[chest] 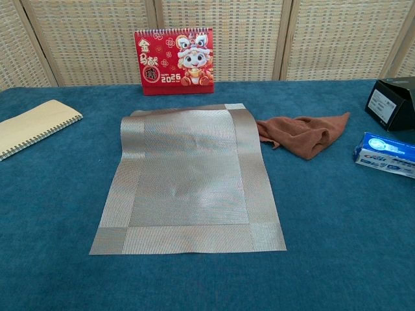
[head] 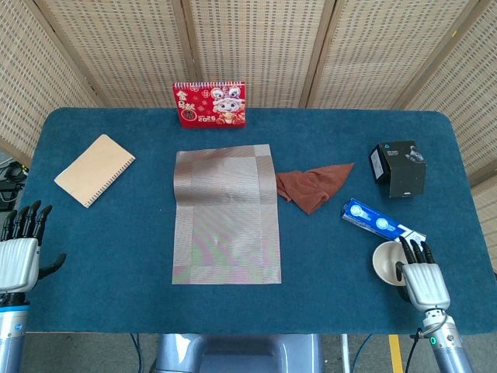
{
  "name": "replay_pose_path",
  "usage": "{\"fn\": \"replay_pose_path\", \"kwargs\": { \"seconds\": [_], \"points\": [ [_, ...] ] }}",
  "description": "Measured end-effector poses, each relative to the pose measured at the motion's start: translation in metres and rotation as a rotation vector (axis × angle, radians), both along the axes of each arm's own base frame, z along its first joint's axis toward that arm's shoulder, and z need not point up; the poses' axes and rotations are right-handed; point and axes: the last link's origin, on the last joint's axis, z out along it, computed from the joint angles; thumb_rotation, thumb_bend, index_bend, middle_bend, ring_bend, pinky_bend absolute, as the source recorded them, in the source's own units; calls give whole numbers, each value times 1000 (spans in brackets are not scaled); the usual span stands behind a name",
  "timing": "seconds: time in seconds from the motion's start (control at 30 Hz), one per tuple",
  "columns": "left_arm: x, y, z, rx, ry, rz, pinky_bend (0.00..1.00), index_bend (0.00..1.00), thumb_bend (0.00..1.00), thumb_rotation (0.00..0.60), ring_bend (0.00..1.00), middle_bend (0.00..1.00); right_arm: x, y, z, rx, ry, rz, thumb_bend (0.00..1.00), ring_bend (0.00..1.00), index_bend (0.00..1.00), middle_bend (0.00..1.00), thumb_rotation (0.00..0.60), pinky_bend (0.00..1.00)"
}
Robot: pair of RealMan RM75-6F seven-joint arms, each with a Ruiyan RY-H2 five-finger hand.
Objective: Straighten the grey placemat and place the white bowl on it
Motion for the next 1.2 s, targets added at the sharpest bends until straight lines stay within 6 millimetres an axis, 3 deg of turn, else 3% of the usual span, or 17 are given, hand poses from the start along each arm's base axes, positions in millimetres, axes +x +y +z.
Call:
{"fn": "replay_pose_path", "kwargs": {
  "seconds": [0.23,0.5,0.73,0.9,1.03,1.2],
  "points": [
    [0,0,0,0,-2,-1,0,73,194,600,0,0,0,2,7,-23,-8,-9,270,0,371,0,600,0],
    [1,0,3,9,-10,-2,0,73,193,600,0,0,13,4,16,-80,-14,48,235,0,362,0,600,0],
    [3,-2,7,21,-19,-11,0,73,192,600,0,0,44,1,13,-99,-40,150,167,0,314,0,600,0],
    [3,-2,9,26,-26,-10,0,73,194,600,0,0,68,-6,7,-93,-82,204,27,0,178,0,600,0],
    [3,-1,10,33,-36,-6,0,72,193,600,0,0,93,-14,-8,-57,-126,271,0,0,87,0,600,0],
    [2,0,13,43,-52,-5,0,70,193,600,0,0,116,-20,-33,-7,-175,320,0,0,49,0,600,0]
  ]
}}
